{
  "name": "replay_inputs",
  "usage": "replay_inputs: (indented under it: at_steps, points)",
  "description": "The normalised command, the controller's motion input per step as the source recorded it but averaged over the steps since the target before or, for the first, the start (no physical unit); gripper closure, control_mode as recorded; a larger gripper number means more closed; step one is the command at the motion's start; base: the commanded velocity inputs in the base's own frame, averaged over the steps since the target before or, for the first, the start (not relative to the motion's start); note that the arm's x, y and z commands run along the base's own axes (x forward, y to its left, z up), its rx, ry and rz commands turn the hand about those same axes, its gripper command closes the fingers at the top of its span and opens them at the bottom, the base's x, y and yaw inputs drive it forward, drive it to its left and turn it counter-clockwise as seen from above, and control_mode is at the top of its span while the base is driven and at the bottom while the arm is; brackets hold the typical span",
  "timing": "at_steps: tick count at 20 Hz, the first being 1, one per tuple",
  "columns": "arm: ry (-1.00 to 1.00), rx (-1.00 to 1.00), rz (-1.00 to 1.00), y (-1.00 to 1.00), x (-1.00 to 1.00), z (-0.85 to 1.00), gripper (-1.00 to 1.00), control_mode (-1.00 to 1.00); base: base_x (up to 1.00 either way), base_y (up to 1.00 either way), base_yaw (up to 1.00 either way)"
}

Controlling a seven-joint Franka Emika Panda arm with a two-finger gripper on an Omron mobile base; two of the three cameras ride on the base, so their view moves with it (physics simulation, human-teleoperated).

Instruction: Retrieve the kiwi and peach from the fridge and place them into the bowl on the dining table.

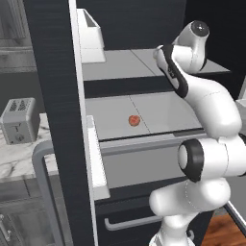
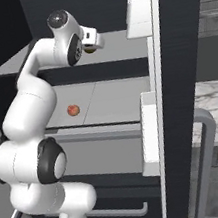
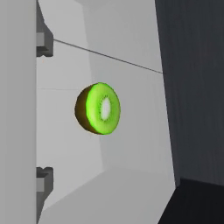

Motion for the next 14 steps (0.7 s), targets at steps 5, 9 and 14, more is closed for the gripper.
replay_inputs:
  at_steps: [5, 9, 14]
  points:
    - [0.0, 0.0, 0.0, 0.0, 0.37, 0.0, -1.0, -1.0, 0.0, 0.0, 0.0]
    - [0.0, 0.0, 0.0, 0.0, 0.38, -0.01, -1.0, -1.0, 0.0, 0.0, 0.0]
    - [0.02, 0.0, 0.0, -0.02, 0.29, -0.03, -1.0, -1.0, 0.0, 0.0, 0.0]
